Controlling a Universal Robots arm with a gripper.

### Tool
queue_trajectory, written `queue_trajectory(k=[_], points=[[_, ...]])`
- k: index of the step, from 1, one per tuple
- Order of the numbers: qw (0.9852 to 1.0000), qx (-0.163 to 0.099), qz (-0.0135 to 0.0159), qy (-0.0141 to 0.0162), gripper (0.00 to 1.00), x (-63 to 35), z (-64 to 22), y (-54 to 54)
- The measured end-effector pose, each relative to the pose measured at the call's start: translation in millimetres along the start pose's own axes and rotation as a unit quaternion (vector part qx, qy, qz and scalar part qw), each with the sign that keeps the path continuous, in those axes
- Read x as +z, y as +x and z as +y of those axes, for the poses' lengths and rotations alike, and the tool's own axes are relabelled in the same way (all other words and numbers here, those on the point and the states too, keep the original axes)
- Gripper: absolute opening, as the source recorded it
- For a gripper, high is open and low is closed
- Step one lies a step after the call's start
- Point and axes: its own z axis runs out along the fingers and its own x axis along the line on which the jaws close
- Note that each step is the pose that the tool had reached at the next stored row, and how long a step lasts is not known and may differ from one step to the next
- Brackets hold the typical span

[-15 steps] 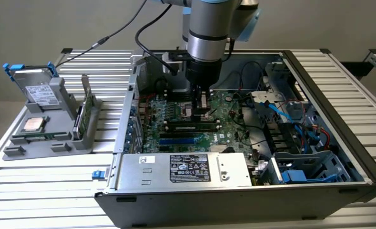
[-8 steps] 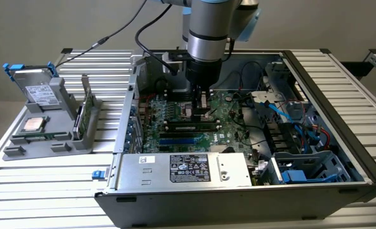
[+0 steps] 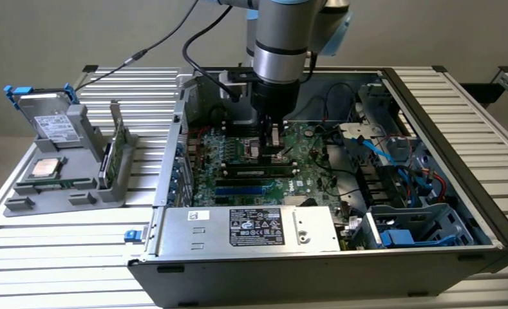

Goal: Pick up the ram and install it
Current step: 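Press down the ram until it locks into place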

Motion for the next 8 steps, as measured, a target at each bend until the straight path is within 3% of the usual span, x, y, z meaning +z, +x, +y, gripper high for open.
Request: queue_trajectory(k=[8], points=[[0.9996,0.028,-0.0022,-0.0029,0.1,0.1,0.1,2.0]])
